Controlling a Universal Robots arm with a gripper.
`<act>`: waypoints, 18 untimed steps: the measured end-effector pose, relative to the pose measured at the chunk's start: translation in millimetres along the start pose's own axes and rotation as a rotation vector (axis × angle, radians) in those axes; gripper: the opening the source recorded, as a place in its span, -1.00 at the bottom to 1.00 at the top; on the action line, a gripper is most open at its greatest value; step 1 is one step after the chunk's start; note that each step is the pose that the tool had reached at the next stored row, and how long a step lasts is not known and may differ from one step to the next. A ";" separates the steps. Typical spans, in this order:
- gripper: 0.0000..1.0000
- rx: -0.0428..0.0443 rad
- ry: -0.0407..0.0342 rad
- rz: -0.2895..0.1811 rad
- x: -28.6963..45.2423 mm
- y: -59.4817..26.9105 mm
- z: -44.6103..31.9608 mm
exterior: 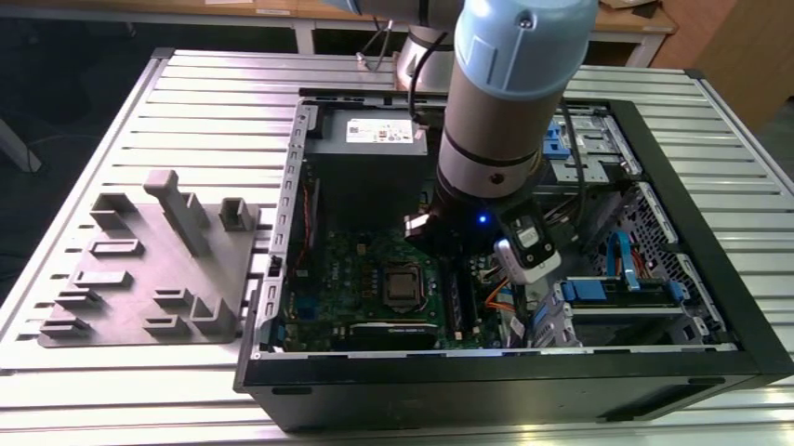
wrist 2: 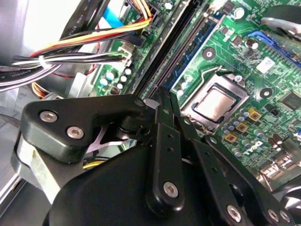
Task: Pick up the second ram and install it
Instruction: 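Insert the second ram into the second slot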
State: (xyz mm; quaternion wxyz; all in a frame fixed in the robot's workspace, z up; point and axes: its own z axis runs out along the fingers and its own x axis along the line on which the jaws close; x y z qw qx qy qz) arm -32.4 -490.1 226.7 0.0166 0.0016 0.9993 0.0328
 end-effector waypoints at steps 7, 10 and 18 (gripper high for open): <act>-0.84 -0.0013 0.0000 0.000 -0.1 0.2 -3.5; -0.84 -0.0023 0.0000 0.000 -0.2 0.3 -4.7; -0.84 -0.0028 0.0000 0.000 -0.2 -0.5 -5.2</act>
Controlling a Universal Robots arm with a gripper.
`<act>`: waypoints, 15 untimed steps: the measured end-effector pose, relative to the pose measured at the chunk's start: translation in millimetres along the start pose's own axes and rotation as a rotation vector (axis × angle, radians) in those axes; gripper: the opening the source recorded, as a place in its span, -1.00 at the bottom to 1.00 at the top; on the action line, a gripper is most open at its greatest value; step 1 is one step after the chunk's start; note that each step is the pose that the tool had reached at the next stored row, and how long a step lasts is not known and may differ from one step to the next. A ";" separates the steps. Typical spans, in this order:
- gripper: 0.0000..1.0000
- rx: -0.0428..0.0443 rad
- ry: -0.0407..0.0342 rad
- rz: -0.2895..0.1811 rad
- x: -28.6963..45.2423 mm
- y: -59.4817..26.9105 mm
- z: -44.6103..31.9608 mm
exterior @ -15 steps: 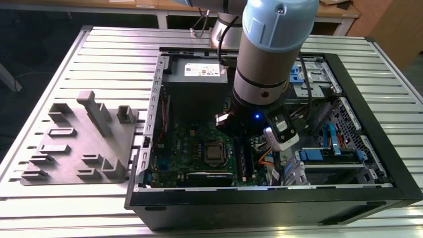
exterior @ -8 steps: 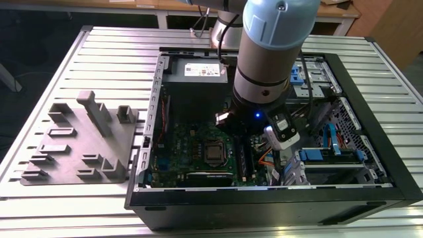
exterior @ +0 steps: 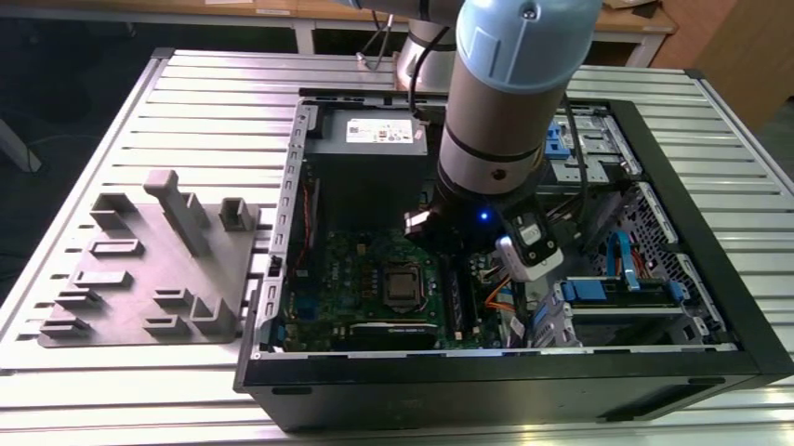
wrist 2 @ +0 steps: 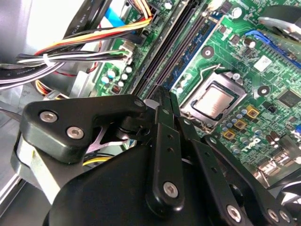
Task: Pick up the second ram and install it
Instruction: 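Insert the second ram into the second slot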
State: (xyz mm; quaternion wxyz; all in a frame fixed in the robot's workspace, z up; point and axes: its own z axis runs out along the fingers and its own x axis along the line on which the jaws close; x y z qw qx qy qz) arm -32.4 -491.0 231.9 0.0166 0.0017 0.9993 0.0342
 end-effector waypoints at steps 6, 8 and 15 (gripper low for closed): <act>-0.84 0.0000 0.0000 0.000 0.0 -1.1 -1.2; -0.84 -0.0012 0.0000 0.000 -0.1 -1.1 -3.4; -0.84 -0.0321 0.0000 0.001 -0.2 -2.3 -5.8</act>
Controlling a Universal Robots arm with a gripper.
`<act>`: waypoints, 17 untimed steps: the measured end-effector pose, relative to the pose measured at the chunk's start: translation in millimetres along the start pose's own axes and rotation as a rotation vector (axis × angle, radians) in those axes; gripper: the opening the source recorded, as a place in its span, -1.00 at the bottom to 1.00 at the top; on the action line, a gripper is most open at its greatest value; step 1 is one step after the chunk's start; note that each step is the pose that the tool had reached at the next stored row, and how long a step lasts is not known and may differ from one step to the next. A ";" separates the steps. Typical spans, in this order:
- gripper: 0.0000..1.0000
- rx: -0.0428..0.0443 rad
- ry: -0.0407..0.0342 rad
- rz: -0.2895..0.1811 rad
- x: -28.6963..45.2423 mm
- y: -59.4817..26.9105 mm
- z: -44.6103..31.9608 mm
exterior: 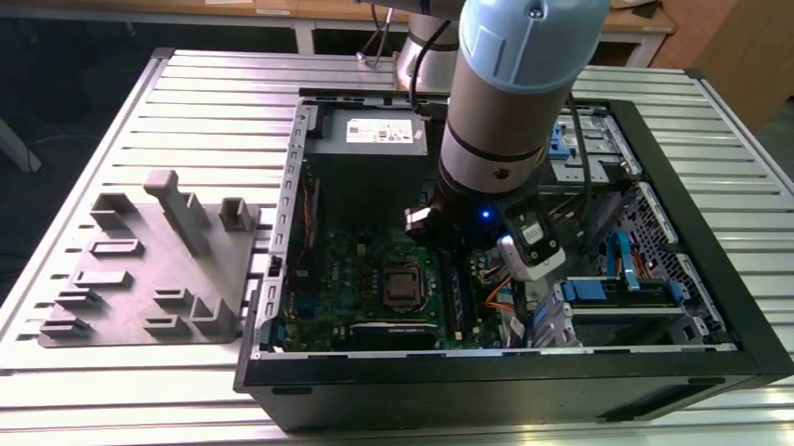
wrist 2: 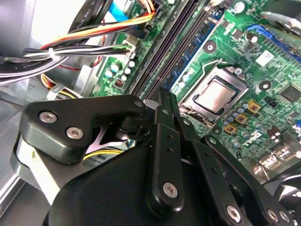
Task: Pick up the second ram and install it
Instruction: 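Insert the second ram into the second slot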
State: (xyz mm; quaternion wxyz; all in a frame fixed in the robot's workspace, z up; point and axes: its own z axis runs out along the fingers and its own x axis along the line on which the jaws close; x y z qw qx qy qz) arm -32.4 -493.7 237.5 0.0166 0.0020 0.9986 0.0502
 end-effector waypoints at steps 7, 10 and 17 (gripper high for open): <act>-0.84 -0.0016 0.0001 0.000 0.1 -2.1 3.5; -0.84 -0.0018 0.0003 -0.002 0.1 -2.5 4.6; -0.84 -0.0021 0.0014 -0.013 0.2 -2.6 5.7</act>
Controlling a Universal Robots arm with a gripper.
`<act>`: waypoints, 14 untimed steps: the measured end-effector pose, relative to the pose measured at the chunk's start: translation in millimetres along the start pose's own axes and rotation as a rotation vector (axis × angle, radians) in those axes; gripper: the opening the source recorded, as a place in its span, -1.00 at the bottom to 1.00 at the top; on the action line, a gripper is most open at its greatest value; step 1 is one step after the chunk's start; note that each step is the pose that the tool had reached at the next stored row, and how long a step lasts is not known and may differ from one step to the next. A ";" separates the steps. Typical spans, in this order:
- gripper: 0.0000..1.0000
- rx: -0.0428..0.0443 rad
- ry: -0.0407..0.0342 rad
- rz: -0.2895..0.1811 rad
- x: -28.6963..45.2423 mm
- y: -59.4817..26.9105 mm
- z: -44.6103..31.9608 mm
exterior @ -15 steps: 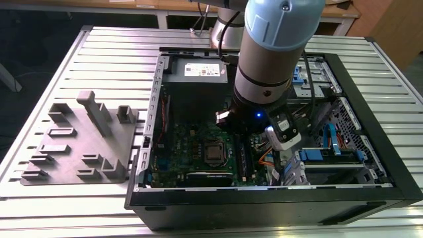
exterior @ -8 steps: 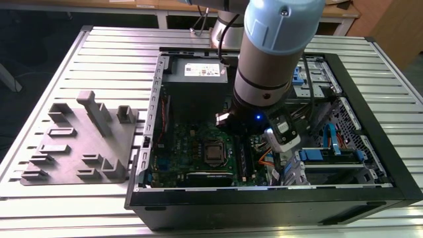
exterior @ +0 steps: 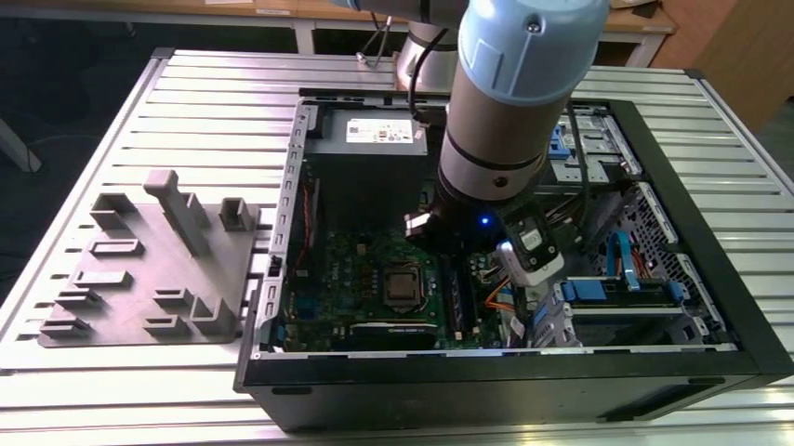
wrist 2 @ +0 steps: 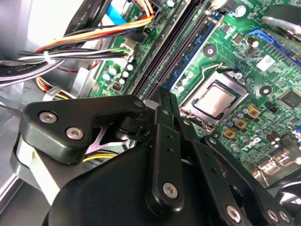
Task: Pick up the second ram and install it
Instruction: 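Insert the second ram into the second slot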
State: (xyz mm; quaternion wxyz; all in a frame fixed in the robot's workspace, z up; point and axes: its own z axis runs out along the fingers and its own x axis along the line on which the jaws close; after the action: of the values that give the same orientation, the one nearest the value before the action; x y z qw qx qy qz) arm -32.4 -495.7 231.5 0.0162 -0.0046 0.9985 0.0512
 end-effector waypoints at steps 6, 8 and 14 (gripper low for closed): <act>-0.84 0.0001 0.0002 -0.001 0.2 -0.2 2.3; -0.84 -0.0001 0.0001 -0.001 0.7 -0.3 2.5; -0.84 -0.0001 0.0001 -0.001 0.8 -0.5 3.5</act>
State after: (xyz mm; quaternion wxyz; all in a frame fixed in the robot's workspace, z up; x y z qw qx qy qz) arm -33.1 -495.9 227.9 0.0162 -0.0051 0.9985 0.0512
